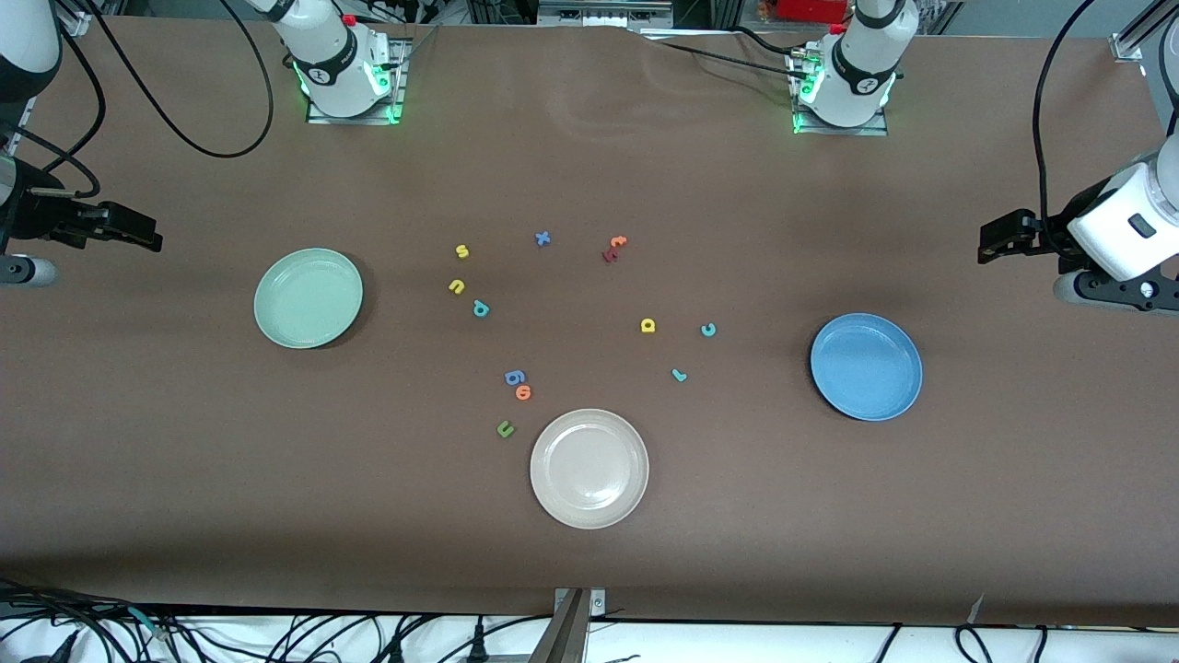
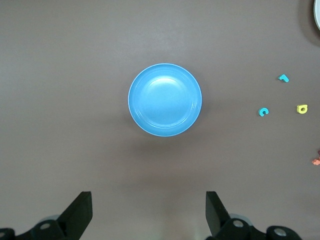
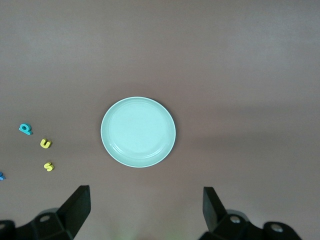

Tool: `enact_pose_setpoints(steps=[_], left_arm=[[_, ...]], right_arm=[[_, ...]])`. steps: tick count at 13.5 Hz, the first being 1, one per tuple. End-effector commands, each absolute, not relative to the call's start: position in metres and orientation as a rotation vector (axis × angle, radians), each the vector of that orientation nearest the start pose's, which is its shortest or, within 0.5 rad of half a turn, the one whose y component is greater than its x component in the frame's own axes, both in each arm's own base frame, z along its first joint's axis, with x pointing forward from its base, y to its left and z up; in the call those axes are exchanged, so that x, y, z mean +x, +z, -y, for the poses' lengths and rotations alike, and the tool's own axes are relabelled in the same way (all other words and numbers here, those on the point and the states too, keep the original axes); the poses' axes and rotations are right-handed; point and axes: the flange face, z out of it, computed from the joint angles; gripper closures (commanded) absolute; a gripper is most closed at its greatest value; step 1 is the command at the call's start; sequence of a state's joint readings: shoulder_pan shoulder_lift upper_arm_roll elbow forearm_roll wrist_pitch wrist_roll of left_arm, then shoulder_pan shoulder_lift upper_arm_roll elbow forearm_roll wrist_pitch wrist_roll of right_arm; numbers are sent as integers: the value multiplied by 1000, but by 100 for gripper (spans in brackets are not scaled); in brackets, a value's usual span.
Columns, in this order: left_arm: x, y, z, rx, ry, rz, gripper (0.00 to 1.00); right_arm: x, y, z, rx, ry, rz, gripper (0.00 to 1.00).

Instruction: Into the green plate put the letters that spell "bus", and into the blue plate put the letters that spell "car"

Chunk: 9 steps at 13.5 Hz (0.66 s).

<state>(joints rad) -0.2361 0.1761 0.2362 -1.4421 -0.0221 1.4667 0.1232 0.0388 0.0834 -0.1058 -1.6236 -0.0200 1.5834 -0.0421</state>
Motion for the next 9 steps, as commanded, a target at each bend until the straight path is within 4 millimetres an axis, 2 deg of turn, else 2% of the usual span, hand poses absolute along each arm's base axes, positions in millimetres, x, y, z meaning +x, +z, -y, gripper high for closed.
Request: enact_pose_setpoints(steps=[1,9], left_arm=[[590,580,14,-3143,243,-194,0],[590,580,14,-3143,243,-194,0]], right_arm=[[571,555,39,-3170,185,-45,1],[571,554,39,-3164,196,-45,1]])
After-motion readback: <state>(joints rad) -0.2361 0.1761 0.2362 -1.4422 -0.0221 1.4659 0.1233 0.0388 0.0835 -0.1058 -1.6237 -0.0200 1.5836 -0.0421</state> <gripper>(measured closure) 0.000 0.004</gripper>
